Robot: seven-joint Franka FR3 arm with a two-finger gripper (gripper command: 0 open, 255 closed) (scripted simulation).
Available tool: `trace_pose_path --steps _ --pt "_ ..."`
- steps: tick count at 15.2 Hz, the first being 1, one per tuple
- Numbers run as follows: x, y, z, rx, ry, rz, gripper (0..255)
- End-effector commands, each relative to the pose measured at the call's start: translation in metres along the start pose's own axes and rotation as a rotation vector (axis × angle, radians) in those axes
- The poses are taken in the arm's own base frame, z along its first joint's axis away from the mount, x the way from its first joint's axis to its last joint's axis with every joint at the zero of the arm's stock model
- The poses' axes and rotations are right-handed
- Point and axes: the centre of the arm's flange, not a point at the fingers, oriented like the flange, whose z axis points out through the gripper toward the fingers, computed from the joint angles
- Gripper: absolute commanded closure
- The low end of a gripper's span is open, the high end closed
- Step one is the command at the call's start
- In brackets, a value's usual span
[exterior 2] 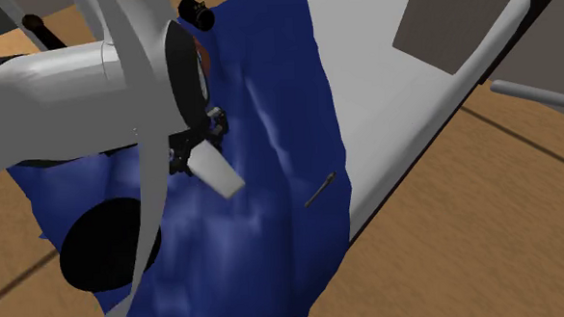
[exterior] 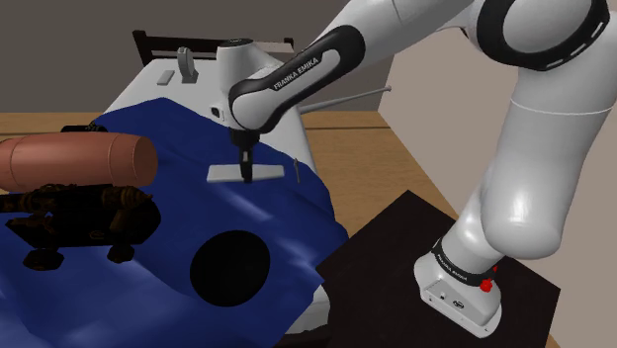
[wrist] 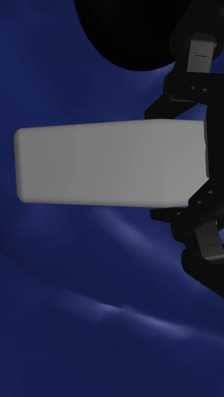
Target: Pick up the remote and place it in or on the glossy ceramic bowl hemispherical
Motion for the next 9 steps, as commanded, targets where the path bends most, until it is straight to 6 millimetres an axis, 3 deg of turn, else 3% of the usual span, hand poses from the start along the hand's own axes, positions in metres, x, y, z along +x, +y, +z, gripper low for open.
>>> trace_pose_path --steps 1,9 --pt "0.002 -0.028 0.003 -0.001 0.0 0.001 255" --pt "0.022 -0.132 0.003 -0.001 0.0 0.001 255"
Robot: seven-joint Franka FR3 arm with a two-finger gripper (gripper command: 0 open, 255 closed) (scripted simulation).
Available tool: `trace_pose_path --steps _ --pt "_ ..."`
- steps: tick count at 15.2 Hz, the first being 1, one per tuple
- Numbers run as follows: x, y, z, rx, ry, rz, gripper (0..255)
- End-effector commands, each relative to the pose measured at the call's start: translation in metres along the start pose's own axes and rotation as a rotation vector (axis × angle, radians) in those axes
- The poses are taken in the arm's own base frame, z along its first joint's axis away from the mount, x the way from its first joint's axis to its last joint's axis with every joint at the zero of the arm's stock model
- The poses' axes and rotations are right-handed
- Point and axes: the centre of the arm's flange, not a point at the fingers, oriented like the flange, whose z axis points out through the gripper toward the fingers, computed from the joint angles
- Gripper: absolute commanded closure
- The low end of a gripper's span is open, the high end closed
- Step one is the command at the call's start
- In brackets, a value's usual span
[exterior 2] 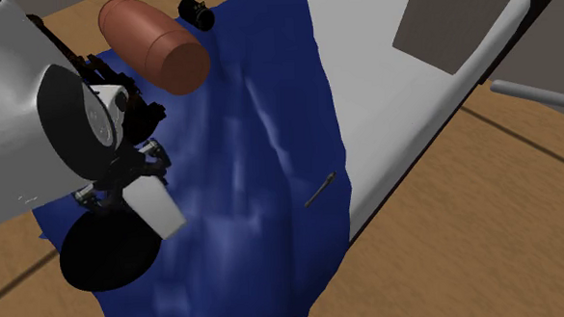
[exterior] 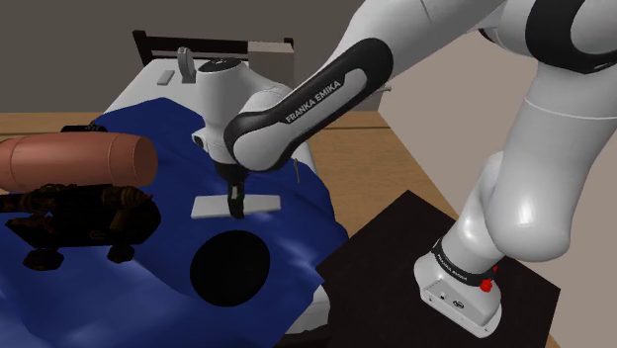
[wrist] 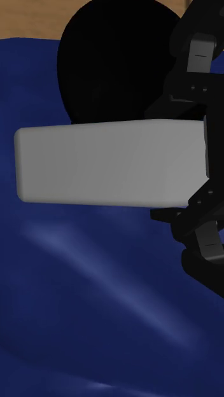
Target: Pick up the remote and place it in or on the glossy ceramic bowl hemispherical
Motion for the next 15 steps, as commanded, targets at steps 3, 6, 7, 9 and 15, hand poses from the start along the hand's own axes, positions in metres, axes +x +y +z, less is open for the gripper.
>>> trace_pose_path --steps 3,6,7,9,15 --pt "0.009 -0.051 0.0 -0.001 0.0 0.002 255" --pt "0.017 -0.09 0.0 -0.001 0.0 0.002 255" --pt "0.021 -0.11 0.0 -0.001 0.0 0.002 255" --pt "0.02 -0.11 0.011 -0.001 0.0 0.002 255" --pt "0.02 -0.109 0.043 -0.001 0.0 0.002 255"
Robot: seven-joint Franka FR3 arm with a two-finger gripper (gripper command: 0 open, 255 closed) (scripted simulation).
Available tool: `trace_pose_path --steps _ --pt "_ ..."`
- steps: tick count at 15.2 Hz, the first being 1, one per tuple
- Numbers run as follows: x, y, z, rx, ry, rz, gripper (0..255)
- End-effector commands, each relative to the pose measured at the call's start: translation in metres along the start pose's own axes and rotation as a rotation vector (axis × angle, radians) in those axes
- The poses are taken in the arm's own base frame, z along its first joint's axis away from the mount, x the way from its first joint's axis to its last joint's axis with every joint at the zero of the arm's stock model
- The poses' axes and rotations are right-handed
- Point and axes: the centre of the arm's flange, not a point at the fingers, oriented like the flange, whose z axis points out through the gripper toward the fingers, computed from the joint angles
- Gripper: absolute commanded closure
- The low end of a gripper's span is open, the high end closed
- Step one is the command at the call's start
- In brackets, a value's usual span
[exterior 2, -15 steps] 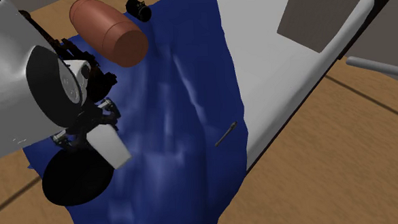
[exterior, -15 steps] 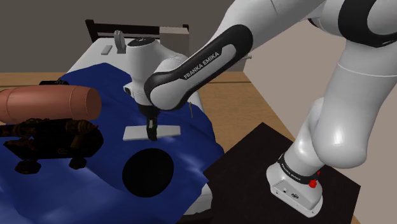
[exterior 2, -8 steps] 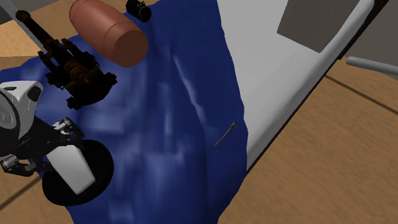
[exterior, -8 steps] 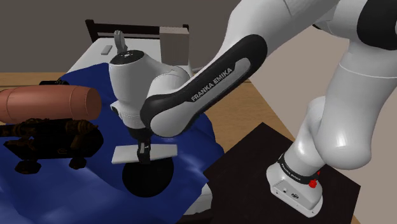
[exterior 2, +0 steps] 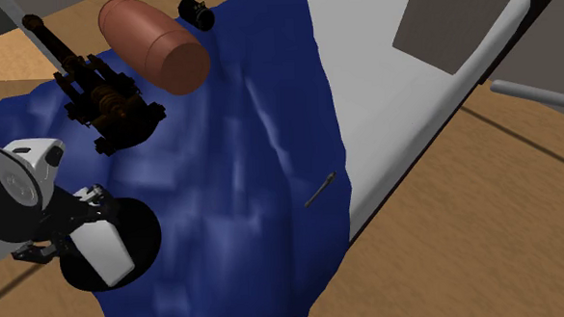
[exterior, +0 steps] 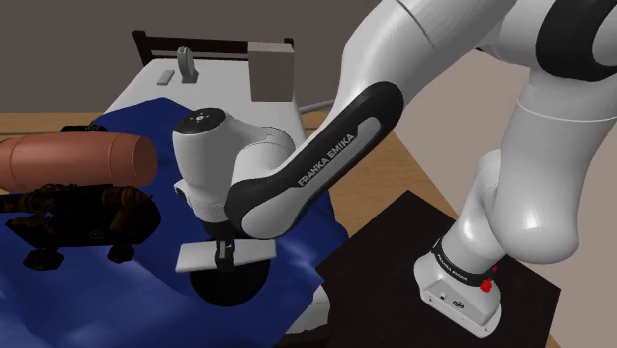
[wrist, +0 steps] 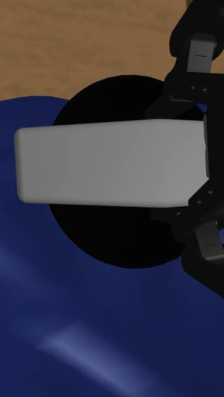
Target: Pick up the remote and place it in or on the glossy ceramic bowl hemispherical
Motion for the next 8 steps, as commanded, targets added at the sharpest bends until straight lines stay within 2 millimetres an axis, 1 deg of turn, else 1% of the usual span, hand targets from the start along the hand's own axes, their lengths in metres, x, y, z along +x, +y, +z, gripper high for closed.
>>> trace_pose_path --steps 1,6,8 --pt "0.0 0.001 0.011 0.0 0.001 0.0 255" --pt "0.0 0.001 0.036 0.0 0.001 0.0 255" --pt "0.0 0.001 0.036 0.0 0.001 0.0 255"
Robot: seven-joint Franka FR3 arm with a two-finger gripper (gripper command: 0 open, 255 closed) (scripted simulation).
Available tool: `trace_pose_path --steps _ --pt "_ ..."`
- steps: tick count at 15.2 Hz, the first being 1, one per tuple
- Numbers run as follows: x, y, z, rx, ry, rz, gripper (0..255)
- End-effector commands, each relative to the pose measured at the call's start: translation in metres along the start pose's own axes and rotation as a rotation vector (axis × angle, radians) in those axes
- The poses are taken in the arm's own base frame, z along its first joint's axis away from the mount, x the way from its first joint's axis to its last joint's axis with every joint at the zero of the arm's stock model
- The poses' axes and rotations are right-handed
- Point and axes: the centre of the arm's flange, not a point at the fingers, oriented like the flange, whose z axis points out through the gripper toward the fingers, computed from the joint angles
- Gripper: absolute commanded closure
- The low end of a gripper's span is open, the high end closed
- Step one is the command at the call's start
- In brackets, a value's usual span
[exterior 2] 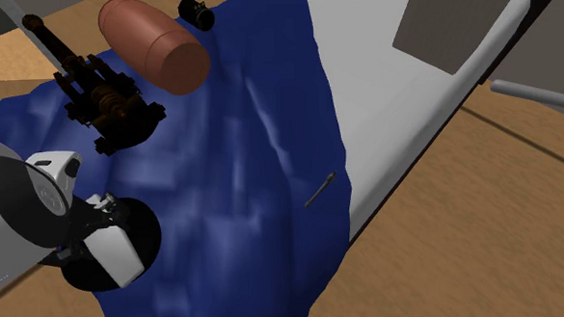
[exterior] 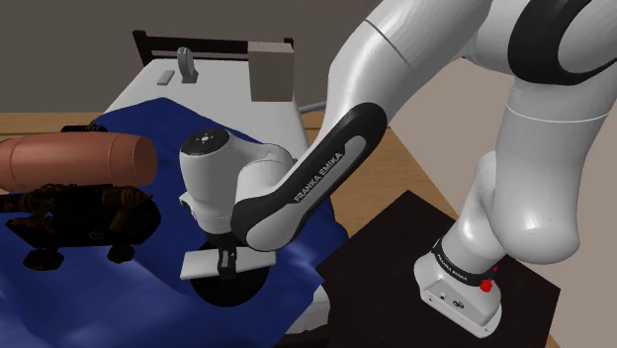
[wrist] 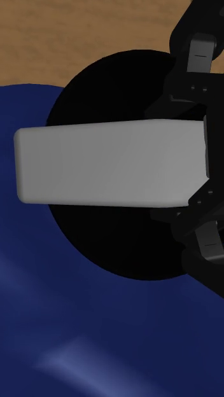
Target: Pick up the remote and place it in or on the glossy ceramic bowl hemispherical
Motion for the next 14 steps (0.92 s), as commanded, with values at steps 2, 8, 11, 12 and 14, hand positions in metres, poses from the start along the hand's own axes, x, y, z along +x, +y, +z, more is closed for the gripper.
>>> trace_pose_path --steps 2,8,11,12,14 --pt "0.0 0.0 0.001 0.0 0.001 0.0 255" --pt "0.0 0.0 0.001 0.0 0.001 0.0 0" --pt "0.0 0.0 0.001 0.0 0.001 0.0 0" --pt "0.0 0.0 0.001 0.0 0.001 0.0 0" --pt "0.0 0.0 -0.025 0.0 0.001 0.0 0"
